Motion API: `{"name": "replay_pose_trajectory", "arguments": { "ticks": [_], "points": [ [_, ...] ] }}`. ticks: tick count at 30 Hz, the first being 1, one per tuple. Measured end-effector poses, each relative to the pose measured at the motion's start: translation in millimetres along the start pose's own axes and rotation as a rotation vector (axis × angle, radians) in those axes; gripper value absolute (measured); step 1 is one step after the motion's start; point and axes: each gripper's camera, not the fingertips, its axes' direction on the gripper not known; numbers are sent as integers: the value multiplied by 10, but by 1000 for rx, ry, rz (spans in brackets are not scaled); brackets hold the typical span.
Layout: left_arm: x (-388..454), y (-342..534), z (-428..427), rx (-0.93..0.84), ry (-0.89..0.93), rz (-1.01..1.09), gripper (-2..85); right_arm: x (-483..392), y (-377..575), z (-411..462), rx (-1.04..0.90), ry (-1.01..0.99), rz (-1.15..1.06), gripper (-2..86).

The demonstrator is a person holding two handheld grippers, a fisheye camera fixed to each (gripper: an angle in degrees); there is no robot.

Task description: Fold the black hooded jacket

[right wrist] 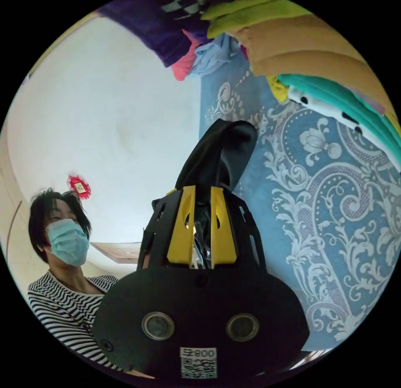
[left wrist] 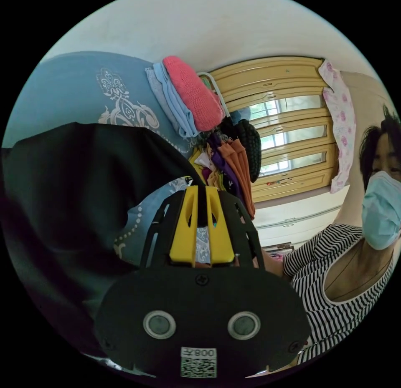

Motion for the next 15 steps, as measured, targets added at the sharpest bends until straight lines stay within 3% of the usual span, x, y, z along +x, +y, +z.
{"name": "replay_pose_trajectory", "arguments": {
  "ticks": [7, 15],
  "points": [
    [233, 222, -657, 42, -28, -19, 19, -496, 82, 635, -128, -1, -99, 21],
    [563, 752, -1799, 154, -36, -60, 31, -1361, 417, 1896, -399, 7, -246, 10]
  ]
}}
